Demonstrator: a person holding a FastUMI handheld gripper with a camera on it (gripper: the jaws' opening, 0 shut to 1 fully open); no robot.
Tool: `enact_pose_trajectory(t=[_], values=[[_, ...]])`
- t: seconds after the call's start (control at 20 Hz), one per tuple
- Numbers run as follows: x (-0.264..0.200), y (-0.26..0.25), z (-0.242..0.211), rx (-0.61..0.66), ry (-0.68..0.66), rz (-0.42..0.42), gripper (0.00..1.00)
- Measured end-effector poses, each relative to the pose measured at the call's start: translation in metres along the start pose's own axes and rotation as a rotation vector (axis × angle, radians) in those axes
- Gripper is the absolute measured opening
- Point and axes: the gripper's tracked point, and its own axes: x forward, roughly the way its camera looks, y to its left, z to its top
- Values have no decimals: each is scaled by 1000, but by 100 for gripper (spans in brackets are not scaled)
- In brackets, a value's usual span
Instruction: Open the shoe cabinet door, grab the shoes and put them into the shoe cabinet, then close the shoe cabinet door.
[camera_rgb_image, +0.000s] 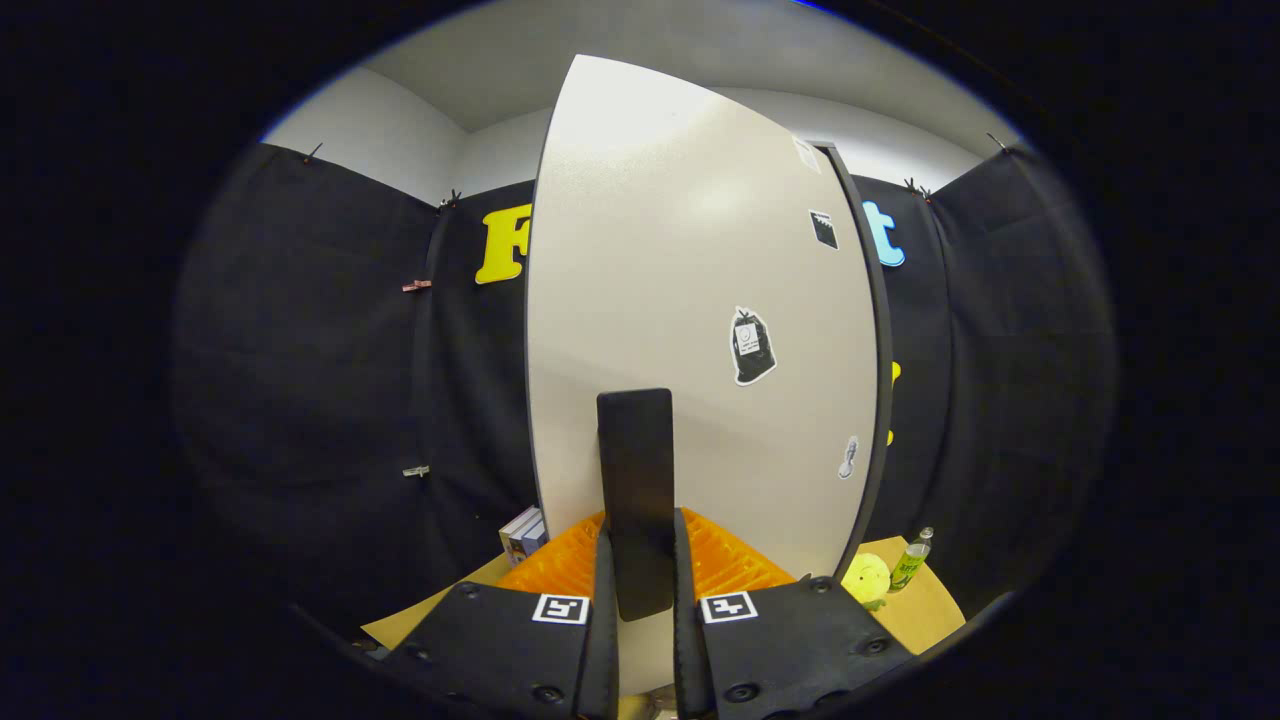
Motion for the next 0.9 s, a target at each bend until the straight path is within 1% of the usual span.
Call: enact_pose_trajectory(t=[0.25, 0.45, 0.65, 0.75, 0.9], values=[[-40, -36, 5, -16, -21, -38, 25], [-62, -69, 8, 5, -20, -84, 25], [-74, -99, 10, -44, -8, -145, 24], [-77, -110, 11, -39, -2, -174, 24], [-83, -122, 12, -7, 5, -189, 24]])
